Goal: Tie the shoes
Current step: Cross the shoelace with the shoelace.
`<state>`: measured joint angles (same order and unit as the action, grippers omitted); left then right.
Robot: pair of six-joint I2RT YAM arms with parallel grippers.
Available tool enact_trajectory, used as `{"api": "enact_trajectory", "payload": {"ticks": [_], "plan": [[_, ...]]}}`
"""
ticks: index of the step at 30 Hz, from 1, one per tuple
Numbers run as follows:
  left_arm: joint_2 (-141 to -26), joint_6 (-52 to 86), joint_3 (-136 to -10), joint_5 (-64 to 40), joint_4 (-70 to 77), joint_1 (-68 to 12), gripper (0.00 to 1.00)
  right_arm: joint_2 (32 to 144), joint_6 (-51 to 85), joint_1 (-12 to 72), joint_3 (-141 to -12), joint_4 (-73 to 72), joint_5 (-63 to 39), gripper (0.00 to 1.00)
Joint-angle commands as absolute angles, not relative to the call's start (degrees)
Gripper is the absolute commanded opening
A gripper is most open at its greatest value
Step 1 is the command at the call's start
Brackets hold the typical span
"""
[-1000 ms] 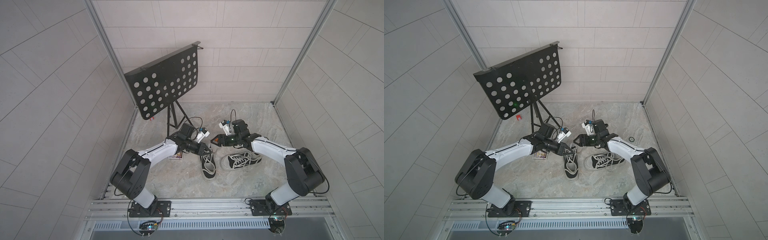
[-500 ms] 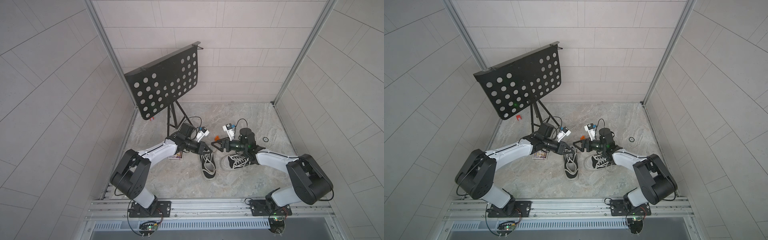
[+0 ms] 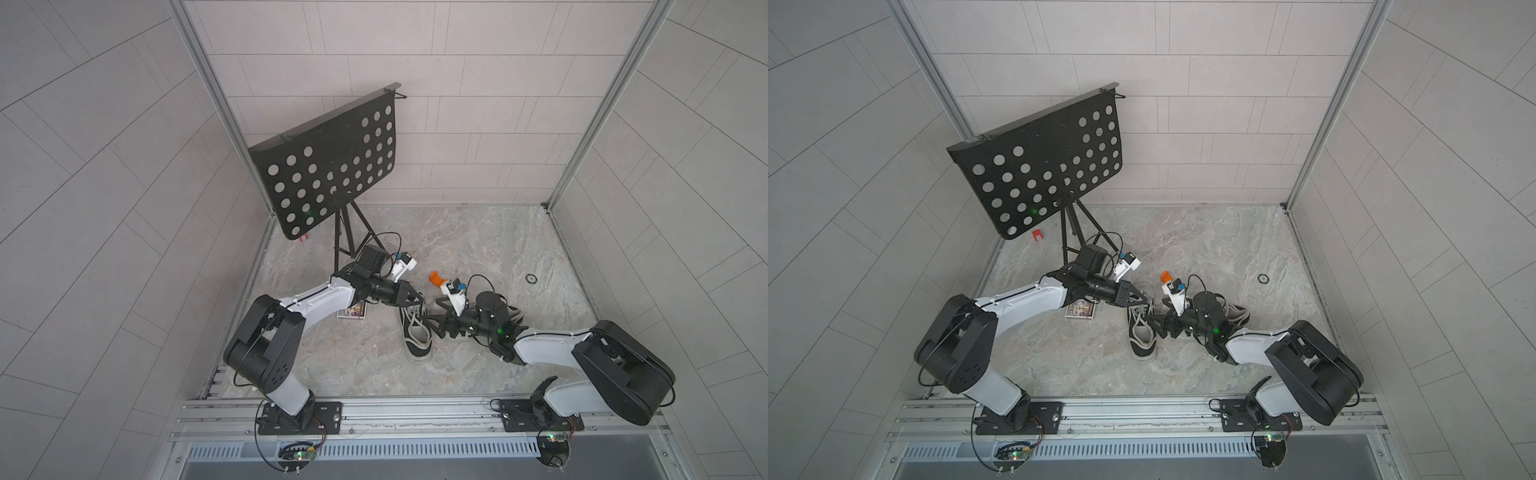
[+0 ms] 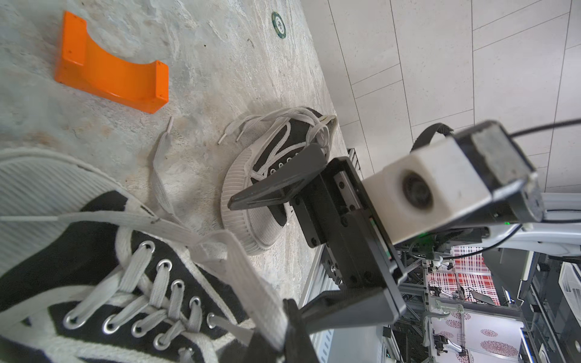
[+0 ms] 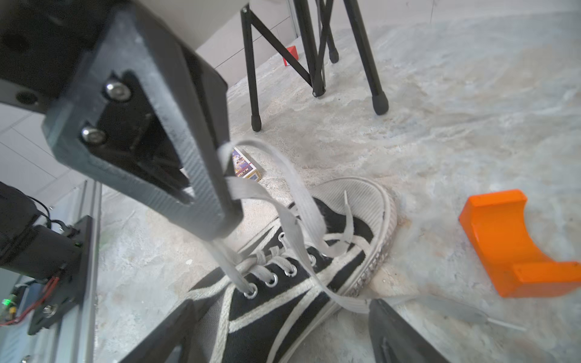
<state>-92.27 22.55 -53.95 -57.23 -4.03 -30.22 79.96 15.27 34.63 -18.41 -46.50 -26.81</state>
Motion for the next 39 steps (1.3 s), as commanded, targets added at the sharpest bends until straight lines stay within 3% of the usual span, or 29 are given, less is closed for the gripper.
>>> {"api": "enact_trajectory", "payload": {"ticks": [1, 10, 15, 23, 29, 35, 39], "plan": [[-92.97, 22.75, -53.63, -58.46, -2.70, -29.84, 0.12, 80.79, 10.28, 36.44, -19.31, -49.64, -20.17, 0.88], [-93.07, 23.03, -53.61, -58.97, -2.30, -29.76, 0.13, 87.92, 9.80, 40.42, -22.07, -56.64, -13.96, 0.88], [-93.07, 23.03, -53.62, -59.11, -2.37, -29.79, 0.14, 91.58, 9.97, 40.96, -23.10, -60.83, -9.41, 0.80], [-92.78, 23.05, -53.79, -59.09, -2.77, -29.79, 0.16, 96.22, 10.89, 41.40, -25.38, -63.77, -9.30, 0.39], [-88.38, 21.08, -54.02, -49.80, -7.03, -29.62, 0.37, 95.34, 14.46, 41.40, -26.06, -61.23, -11.47, 0.10], [-77.68, 20.26, -48.09, -30.40, -6.62, -29.73, 0.52, 91.42, 17.63, 41.40, -26.84, -55.16, -13.93, 0.09], [-70.52, 19.77, -41.78, -22.60, -2.91, -30.00, 0.53, 88.96, 19.15, 41.31, -28.68, -49.08, -15.79, 0.11]]}}
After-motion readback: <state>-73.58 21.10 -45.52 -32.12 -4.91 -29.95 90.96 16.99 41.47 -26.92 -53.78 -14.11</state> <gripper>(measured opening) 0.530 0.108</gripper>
